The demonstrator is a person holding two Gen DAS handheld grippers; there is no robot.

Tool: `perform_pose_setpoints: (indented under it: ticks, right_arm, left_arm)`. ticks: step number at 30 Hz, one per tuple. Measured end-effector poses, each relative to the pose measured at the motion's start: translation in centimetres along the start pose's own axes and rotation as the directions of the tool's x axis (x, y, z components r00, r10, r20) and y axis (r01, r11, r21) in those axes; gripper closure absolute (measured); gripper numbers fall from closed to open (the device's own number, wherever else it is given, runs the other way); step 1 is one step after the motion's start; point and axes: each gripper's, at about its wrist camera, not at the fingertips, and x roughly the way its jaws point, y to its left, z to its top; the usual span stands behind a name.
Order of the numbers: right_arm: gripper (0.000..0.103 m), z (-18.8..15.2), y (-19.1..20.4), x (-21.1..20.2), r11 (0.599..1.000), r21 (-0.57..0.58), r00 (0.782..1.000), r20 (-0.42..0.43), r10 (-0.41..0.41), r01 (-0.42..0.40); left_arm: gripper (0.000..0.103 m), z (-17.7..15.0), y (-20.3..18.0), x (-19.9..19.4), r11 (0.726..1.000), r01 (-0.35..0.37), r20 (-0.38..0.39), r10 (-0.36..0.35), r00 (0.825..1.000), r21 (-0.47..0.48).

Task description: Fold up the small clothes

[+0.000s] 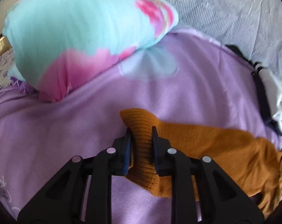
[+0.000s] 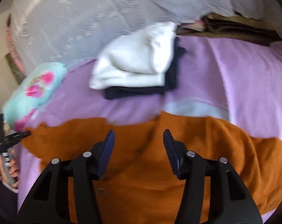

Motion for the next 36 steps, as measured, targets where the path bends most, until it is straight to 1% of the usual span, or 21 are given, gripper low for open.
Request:
perform_pose_setpoints:
  ticks: [3,6,8,10,12,14,15,18,19,21,22,23,24,25,26,28,29,31,33,35,36]
  right_arm:
    - [0.048,1.8,3.5,2.3,0.99,-0.098,0.993,-0.081,0.09,-0.098]
    - [0.048,2.9,4.9,5.6,0.987,-0.107,0.986,-0.131,0.103,-0.117]
    - [0.048,2.8,5.7,8.5,0.983,-0.114,0.972,-0.205,0.115,-0.141]
    - [0.048,2.2,6.4,10.2,0.98,-0.181,0.972,-0.231,0.039,-0.083]
    - [0.05,1.4,7.2,10.8,0.966,-0.257,0.976,-0.215,-0.014,-0.043]
    - [0.094,1.0,7.9,9.9,0.953,-0.302,0.984,-0.178,-0.021,-0.034]
    - [0.095,1.2,7.9,9.3,0.955,-0.291,0.987,-0.162,0.001,-0.049]
    - [0.095,3.1,7.0,7.9,0.972,-0.236,0.998,-0.065,-0.011,-0.004]
    - [0.095,3.6,6.5,8.0,0.978,-0.208,0.998,-0.059,-0.017,0.004]
    - [0.094,4.2,5.6,9.6,0.985,-0.173,0.993,-0.106,-0.045,0.026]
    - [0.09,3.9,5.0,11.3,0.985,-0.166,0.984,-0.165,-0.067,0.039]
    - [0.087,3.6,4.7,12.3,0.987,-0.158,0.977,-0.201,-0.074,0.043]
    - [0.084,3.4,4.3,12.1,0.99,-0.141,0.981,-0.188,-0.051,0.025]
    - [0.071,3.6,3.9,10.9,0.995,-0.1,0.985,-0.169,-0.022,0.005]
    - [0.065,3.5,3.4,9.9,0.998,-0.066,0.988,-0.156,0.0,-0.011]
    - [0.065,3.3,2.6,6.5,0.996,-0.025,0.988,-0.125,0.087,-0.091]
    - [0.065,2.9,2.6,5.1,0.995,-0.04,0.989,-0.117,0.086,-0.091]
    - [0.064,1.3,1.9,0.9,0.995,-0.088,0.996,-0.081,0.046,-0.053]
    - [0.063,-0.8,0.6,-2.6,0.995,-0.089,0.997,-0.069,0.037,-0.043]
    - [0.061,-3.9,-1.0,-6.5,0.998,-0.063,0.998,-0.06,0.026,-0.029]
    - [0.06,-5.6,-1.4,-7.8,0.999,-0.044,0.998,-0.059,0.025,-0.028]
  left_arm:
    - [0.079,0.5,0.0,-0.4,0.999,0.031,0.018,-0.031,0.999,-0.019]
    - [0.079,0.5,0.2,0.0,0.999,0.033,0.005,-0.033,0.999,-0.031]
    - [0.079,0.4,0.3,0.5,0.999,0.035,-0.002,-0.036,0.999,-0.034]
    - [0.079,0.4,0.8,0.4,0.998,0.046,-0.005,-0.046,0.999,-0.038]
    - [0.079,0.4,0.6,0.4,0.999,0.036,-0.002,-0.036,0.999,-0.023]
    - [0.079,0.4,0.4,0.3,1.0,0.02,0.007,-0.02,1.0,0.001]
    - [0.08,0.6,0.2,0.2,1.0,0.015,0.015,-0.015,1.0,0.009]
    - [0.082,1.3,-0.8,-0.6,0.999,-0.01,0.067,0.007,0.998,0.038]
    - [0.082,1.7,-1.3,-0.9,0.999,-0.017,0.089,0.013,0.996,0.047]
    - [0.08,2.4,-2.2,-0.8,0.998,-0.033,0.105,0.027,0.994,0.056]
    - [0.078,2.6,-2.7,-0.4,0.997,-0.057,0.101,0.05,0.994,0.061]
    - [0.07,2.6,-3.0,0.3,0.994,-0.082,0.088,0.076,0.993,0.067]
    - [0.06,2.4,-3.0,1.3,0.992,-0.112,0.051,0.109,0.993,0.064]
    - [0.055,2.1,-2.8,1.8,0.99,-0.128,0.023,0.127,0.992,0.055]
    - [0.05,1.6,-2.2,1.8,0.99,-0.131,0.005,0.131,0.991,0.042]
    - [0.042,0.3,-0.5,0.4,0.997,-0.08,0.0,0.08,0.997,0.017]
    - [0.035,-0.3,0.3,-0.8,0.998,-0.063,0.008,0.063,0.998,0.007]
    - [0.033,-2.0,1.3,-3.8,1.0,-0.018,0.029,0.018,0.999,0.011]
    - [0.031,-4.0,1.1,-6.6,0.997,0.064,0.018,-0.064,0.998,0.041]
    - [0.028,-6.8,0.1,-9.0,0.975,0.209,-0.044,-0.207,0.977,0.069]
    - [0.027,-8.7,-0.7,-10.1,0.95,0.301,-0.091,-0.293,0.952,0.087]
